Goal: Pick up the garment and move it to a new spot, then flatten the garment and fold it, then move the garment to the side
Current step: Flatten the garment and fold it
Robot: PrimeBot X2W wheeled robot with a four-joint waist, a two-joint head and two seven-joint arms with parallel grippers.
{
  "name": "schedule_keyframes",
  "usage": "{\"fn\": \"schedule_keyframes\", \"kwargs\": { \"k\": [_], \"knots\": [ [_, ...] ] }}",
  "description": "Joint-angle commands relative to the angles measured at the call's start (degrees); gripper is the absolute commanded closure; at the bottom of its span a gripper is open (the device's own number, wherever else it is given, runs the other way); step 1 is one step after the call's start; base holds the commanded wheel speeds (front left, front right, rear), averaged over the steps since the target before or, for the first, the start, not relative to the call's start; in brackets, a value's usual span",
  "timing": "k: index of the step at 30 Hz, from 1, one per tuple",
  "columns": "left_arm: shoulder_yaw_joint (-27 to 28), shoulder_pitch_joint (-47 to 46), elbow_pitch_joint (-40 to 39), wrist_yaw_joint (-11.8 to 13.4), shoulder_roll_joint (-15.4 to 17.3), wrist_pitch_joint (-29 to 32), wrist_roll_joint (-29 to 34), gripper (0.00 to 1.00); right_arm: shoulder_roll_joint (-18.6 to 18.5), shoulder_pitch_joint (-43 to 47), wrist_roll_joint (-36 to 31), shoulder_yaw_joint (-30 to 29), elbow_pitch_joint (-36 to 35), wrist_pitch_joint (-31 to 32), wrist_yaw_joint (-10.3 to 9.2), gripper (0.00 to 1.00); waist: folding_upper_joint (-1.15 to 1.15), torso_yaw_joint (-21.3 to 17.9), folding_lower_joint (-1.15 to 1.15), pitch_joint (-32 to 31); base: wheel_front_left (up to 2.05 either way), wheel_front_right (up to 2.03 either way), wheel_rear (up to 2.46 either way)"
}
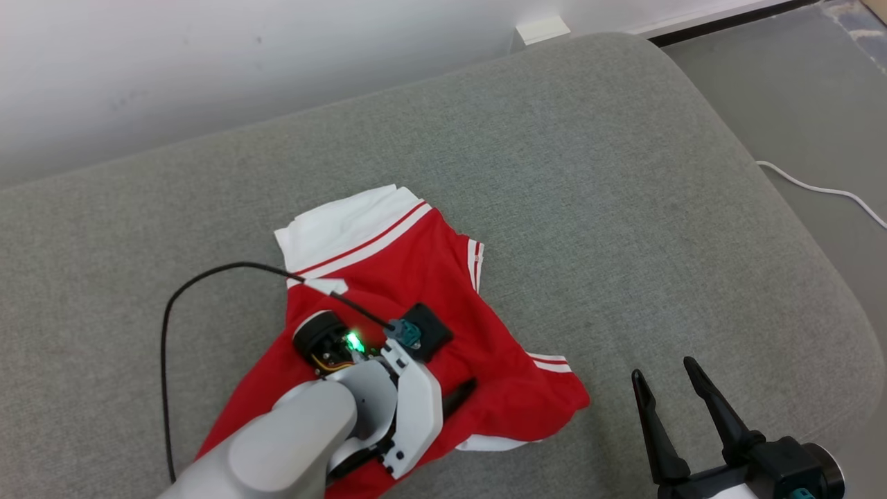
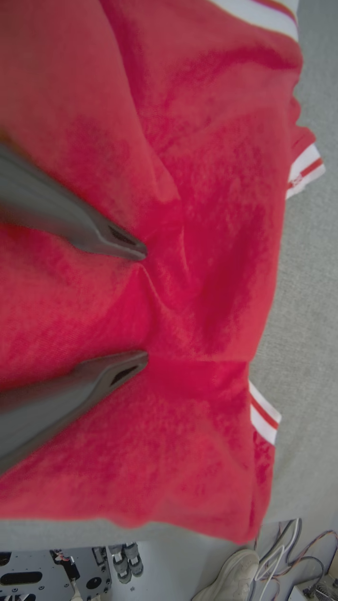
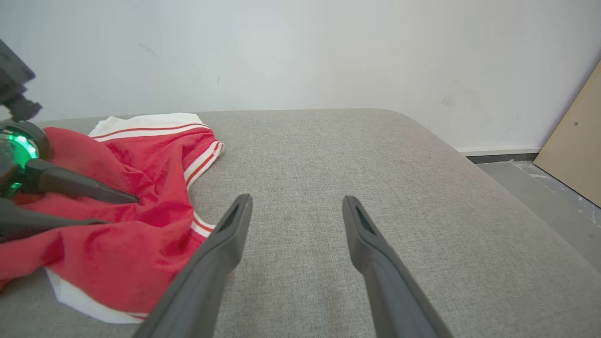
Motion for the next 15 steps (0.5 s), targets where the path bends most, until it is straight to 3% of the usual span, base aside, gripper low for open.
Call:
{"fn": "schedule_keyframes", "kwargs": {
  "k": [1, 2, 3, 4, 5, 11, 15],
  "knots": [
    [-0.33, -0.56, 0.37, -0.1, 0.37, 0.4, -0.67, 0.0, -0.1, -0.48, 0.65, 0.01, -0.08, 0.05, -0.17, 0.0, 0.0, -0.04, 0.0, 0.08, 0.0, 0.0, 0.0],
    [-1.33, -0.42, 1.18, -0.11, 0.55, 1.08, -1.4, 0.0, -0.1, -0.47, 0.66, -0.02, -0.06, 0.05, -0.17, 0.0, 0.0, -0.05, 0.0, 0.15, 0.0, 0.0, 0.0],
    [-2.31, -0.35, 1.71, -0.12, 0.73, 1.23, -1.86, 0.16, -0.11, -0.42, 0.65, -0.1, -0.12, 0.05, -0.17, 0.0, 0.0, 0.0, 0.0, 0.25, 0.0, 0.0, 0.0],
    [-2.82, -0.31, 1.97, -0.12, 0.68, 0.78, -2.84, 0.73, -0.1, -0.4, 0.68, -0.17, -0.18, 0.05, -0.17, 0.0, 0.0, 0.08, 0.0, 0.34, 0.0, 0.0, 0.0],
    [-3.04, -0.24, 2.27, -0.13, 0.6, 0.4, -3.66, 1.0, -0.1, -0.38, 0.69, -0.25, -0.21, 0.05, -0.17, 0.0, 0.0, 0.18, 0.0, 0.35, 0.0, 0.0, 0.0],
    [1.23, 0.18, 1.03, 0.0, -1.66, -7.14, -9.65, 1.0, -0.1, 0.33, 0.42, -1.21, 0.15, 0.05, -0.17, 0.0, 0.0, 2.08, 0.0, -0.32, 0.0, 0.0, 0.0],
    [5.17, 0.93, 0.16, 2.12, -2.45, -12.29, -12.09, 1.0, -0.09, 0.62, -0.18, -1.45, 0.5, 0.05, -0.17, 0.0, 0.0, 3.72, 0.0, -1.26, 0.0, 0.0, 0.0]
  ]
}}
